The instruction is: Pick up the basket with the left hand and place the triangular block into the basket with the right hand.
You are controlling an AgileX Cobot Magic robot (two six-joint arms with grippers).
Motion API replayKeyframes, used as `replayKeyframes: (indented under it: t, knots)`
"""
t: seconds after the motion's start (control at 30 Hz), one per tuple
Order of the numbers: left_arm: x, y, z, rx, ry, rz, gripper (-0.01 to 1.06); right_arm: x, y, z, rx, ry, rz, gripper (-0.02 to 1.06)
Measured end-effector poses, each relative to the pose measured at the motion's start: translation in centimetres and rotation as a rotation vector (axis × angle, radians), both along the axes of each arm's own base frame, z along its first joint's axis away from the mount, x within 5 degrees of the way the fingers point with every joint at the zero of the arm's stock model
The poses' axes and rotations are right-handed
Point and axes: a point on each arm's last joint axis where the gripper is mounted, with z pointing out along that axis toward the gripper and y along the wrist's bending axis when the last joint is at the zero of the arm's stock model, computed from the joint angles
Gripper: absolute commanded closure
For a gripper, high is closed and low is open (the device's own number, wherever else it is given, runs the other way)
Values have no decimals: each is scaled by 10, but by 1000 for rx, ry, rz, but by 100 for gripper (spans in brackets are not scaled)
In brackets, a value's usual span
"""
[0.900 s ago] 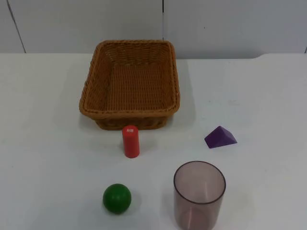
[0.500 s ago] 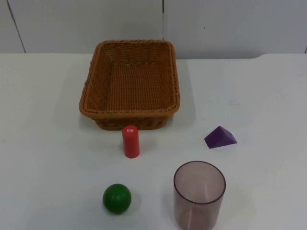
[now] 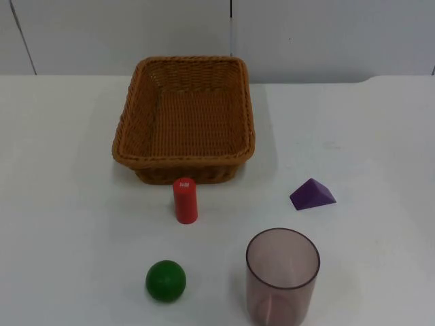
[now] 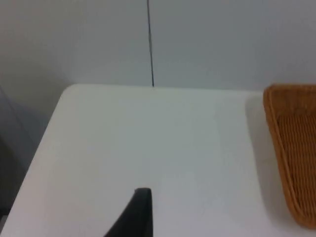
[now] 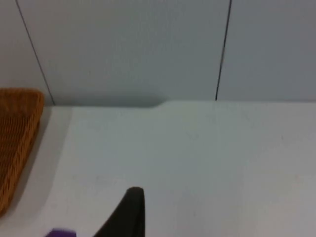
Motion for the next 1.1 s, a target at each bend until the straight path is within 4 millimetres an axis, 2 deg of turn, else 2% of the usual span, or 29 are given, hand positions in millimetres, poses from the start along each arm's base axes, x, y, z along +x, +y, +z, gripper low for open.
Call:
replayKeyframes:
  t: [0.03,0.07,0.13,0.2,0.23,0.33,0.37,0.4,0.47,0.6,0.63,0.77,0.8,0.93,0.97,1.1]
  knots:
    - [0,0,0,0,0,0,0,0,0,0,0,0,0,0]
    - [14,0,3,0,10,-1,0,20,1,10,0,2,1,0]
    - [45,1,10,-2,22,-2,0,41,2,19,-3,6,3,0]
    - [62,1,12,-5,33,-3,0,58,3,25,-5,12,4,0]
    - [62,1,12,-5,33,-3,0,58,3,25,-5,12,4,0]
    - [97,1,13,-30,60,-5,0,78,4,28,-5,28,4,0]
    - [106,0,13,-38,67,-10,0,81,4,27,-6,34,4,0]
    - [106,0,13,-38,67,-10,0,81,4,27,-6,34,4,0]
    - [126,-2,4,-57,104,-27,0,86,4,24,-6,48,4,0]
    - [162,-14,-23,-91,185,-80,0,89,4,21,-5,62,4,0]
    - [162,-14,-23,-91,185,-80,0,89,4,21,-5,62,4,0]
    - [193,-41,-69,-86,300,-156,0,88,4,20,-5,71,3,0]
    - [193,-41,-69,-86,300,-156,0,88,4,20,-5,71,3,0]
    - [216,-69,-117,-104,380,-206,0,88,4,20,-5,77,3,0]
    - [216,-69,-117,-104,380,-206,0,88,4,20,-5,77,3,0]
    - [238,-84,-156,-139,428,-208,0,88,4,19,-7,85,3,0]
